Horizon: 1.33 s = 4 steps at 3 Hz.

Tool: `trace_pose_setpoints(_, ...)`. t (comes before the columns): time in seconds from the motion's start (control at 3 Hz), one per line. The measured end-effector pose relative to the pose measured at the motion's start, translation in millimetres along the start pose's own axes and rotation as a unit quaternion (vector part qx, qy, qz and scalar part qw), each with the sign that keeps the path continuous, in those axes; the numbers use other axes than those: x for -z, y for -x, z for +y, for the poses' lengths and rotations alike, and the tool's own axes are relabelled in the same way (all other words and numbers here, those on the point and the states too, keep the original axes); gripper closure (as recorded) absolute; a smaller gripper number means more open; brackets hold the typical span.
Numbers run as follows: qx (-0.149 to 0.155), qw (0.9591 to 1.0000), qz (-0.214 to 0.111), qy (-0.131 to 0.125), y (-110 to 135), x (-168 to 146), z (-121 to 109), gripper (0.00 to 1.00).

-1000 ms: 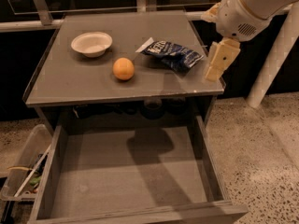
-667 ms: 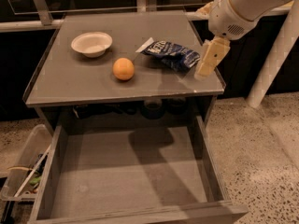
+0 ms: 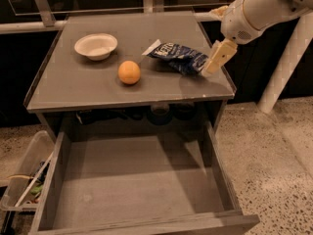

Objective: Place blue chip bag into top drawer

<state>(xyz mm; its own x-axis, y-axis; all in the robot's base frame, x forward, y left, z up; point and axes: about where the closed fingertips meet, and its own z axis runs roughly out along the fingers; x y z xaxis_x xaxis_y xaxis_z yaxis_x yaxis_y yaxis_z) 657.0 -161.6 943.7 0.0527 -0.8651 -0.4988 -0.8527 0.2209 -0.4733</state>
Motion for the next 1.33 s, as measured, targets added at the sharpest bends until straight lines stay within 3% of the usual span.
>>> trace_pose_setpoints(0.67, -0.058, 0.9953, -0.074, 0.025, -6, -52, -29, 0.00)
trace_pose_setpoints(1.0, -0.076, 0.9912, -0.095, 0.053, 2, -78, -28, 0.00)
trace_pose_setpoints(1.33, -0.089, 0.9896, -0.087, 0.072, 3, -97, -21, 0.00)
